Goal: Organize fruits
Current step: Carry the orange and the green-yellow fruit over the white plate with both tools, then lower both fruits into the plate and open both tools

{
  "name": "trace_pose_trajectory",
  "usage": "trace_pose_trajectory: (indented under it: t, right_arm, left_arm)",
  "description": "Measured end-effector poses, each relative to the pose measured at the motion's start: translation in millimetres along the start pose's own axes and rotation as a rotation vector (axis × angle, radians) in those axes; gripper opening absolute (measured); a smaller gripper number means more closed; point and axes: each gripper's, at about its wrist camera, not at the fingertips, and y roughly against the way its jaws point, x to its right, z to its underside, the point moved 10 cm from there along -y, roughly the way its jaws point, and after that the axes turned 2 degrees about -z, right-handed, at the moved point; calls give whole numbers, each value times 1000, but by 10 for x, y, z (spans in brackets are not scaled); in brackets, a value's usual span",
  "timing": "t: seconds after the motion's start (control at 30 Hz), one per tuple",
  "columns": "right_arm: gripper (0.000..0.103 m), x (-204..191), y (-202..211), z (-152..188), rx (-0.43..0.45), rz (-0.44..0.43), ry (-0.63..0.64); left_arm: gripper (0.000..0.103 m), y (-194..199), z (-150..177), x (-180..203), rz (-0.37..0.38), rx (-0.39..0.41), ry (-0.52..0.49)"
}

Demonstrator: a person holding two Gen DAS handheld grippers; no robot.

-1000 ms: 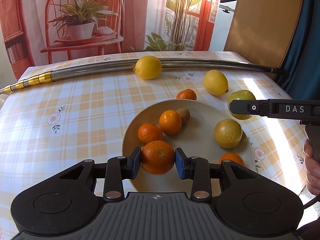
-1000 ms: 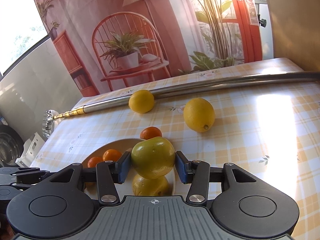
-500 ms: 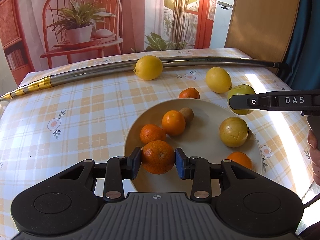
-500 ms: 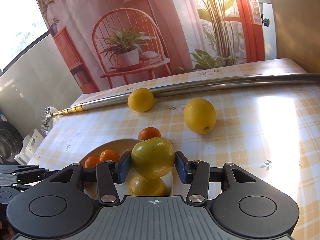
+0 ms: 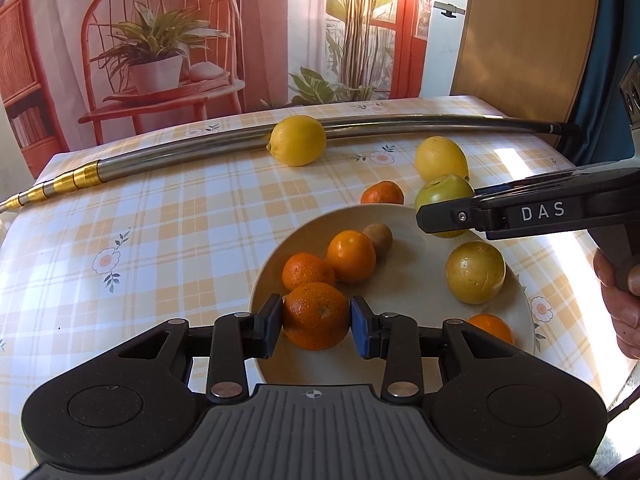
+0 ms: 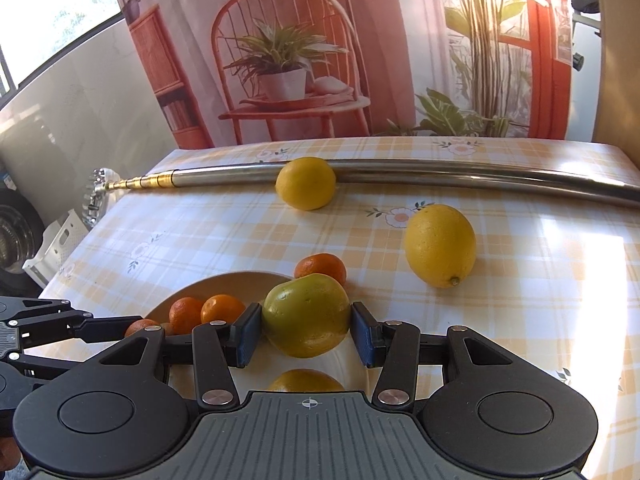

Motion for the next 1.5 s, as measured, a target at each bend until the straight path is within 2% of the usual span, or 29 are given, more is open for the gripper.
trace_pose_trajectory:
  t: [0.3,0.9,1.23,1.5]
  right_arm:
    - [44,-115,-139,80,-52,-5,30]
    - [44,-77,-209,160,-80,-1,-7]
    - [45,-42,18,170,-15,2,-37]
    - [45,197,276,147,47,37,-96]
  left_arm:
    - [39,-34,11,17,-14,-4,-18]
    - [39,-14,69,-54,-54,-11,12]
    - [39,65,57,-43,-56,25,43]
    - [39,76,52,-83,-60,30,76]
